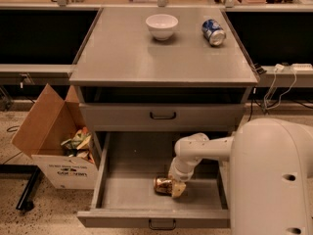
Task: Pick orange can from middle drawer and place on counter
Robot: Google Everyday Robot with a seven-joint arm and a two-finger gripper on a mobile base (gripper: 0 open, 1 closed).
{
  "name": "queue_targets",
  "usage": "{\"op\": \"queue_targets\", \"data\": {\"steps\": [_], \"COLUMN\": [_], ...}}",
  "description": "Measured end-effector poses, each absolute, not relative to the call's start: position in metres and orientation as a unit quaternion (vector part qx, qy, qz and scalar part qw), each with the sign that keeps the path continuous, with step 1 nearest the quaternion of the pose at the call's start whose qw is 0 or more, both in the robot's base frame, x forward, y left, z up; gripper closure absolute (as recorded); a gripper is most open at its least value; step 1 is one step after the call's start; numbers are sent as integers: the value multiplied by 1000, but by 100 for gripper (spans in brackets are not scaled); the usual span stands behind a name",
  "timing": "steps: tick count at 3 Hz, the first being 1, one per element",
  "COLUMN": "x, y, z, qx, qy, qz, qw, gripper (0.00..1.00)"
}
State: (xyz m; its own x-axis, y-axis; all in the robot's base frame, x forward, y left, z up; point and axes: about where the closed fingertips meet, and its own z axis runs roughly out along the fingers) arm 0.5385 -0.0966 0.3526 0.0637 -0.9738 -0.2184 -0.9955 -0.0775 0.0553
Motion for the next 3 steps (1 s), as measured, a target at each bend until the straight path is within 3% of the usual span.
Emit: {"op": "queue_targets", "data": {"steps": [1, 2, 3], "x": [543, 545, 554], "y": [-98, -103, -118], "z": [358, 370, 423], "qx": [-724, -716, -701], "qy": [679, 684, 688], "qz": [101, 113, 131], "qw": [67, 83, 134], "gripper": [81, 100, 100]}}
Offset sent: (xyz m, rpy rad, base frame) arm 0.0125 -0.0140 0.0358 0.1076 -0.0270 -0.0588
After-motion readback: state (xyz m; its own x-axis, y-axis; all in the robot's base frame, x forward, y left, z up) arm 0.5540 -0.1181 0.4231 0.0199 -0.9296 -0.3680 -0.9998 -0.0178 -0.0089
